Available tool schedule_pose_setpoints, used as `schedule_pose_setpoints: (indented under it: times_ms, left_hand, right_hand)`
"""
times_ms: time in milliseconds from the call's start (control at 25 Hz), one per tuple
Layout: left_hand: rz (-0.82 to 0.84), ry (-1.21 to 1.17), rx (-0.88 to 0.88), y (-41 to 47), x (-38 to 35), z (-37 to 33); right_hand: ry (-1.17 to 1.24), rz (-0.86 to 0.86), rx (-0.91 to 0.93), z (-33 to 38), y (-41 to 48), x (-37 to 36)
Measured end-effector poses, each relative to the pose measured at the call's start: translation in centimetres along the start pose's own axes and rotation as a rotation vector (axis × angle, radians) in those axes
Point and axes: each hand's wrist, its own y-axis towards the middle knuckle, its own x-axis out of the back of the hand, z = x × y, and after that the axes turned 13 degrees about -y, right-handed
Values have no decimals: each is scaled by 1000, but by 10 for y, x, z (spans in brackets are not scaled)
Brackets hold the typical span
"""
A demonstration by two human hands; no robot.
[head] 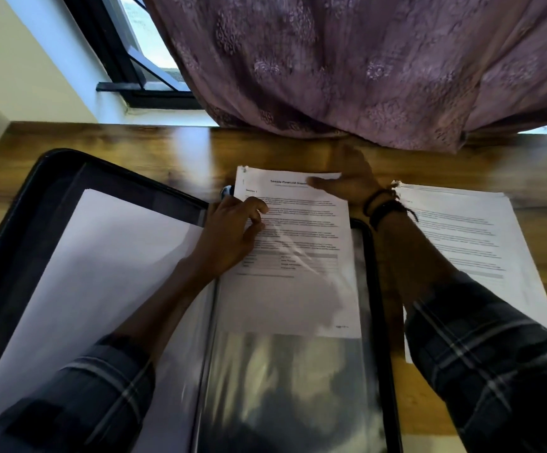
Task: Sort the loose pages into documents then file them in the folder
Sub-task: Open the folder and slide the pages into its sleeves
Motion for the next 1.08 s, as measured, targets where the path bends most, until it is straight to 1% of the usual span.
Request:
schedule_pose_setpoints:
  times_ms: [40, 80, 120, 160, 200, 320, 360, 440, 480, 520, 560, 600, 640, 680, 720, 840, 920, 1080]
  left_hand:
    - [11, 0, 12, 0, 0, -1]
    - [21, 2, 28, 0, 0, -3]
    - [28, 5, 42, 0, 0, -3]
    - [29, 8, 50, 1, 0, -4]
    - [25, 11, 53, 1, 1, -4]
    - [8, 26, 55, 0, 3, -4]
    - [-3, 25, 47, 0, 4, -4]
    - [-11, 19, 42, -1, 6, -6]
    - [-9, 20, 47, -3, 7, -8]
    - [-9, 26, 62, -5, 7, -10]
    - [-4, 39, 85, -8, 7, -13]
    - [13, 53, 117, -12, 8, -17]
    - [48, 64, 152, -19, 8, -22]
    - [94, 80, 193, -27, 9, -28]
    - [140, 117, 226, -36, 8, -33]
    - [251, 318, 263, -65, 2, -44]
    - [258, 419, 233, -80, -4, -44]
    - [254, 447, 206, -97, -12, -32]
  right_hand:
    - [-152, -73, 81, 11, 6, -7]
    - [-257, -66, 161, 23, 10, -16]
    - [-336, 13, 186, 35, 13, -22]
    - [-379, 109, 175, 45, 13, -26]
    - [-401, 165, 151, 52, 13, -28]
    - [-328, 128, 162, 65, 2, -25]
    - [-280, 186, 178, 70, -6, -22]
    - [-168, 364, 191, 78, -26, -15]
    - [-140, 404, 203, 79, -36, -16]
    - [-141, 355, 240, 78, -46, -17]
    - [-154, 228, 276, 75, -56, -22]
    - [-176, 66, 283, 69, -68, -26]
    - [-191, -62, 263, 62, -81, -33]
    - [-215, -143, 233, 57, -97, -41]
    - [-239, -151, 216, 55, -116, -50]
    - [-280, -34, 239, 66, -174, -79]
    - [-340, -27, 289, 63, -194, -100]
    - [-425, -48, 196, 23, -188, -96]
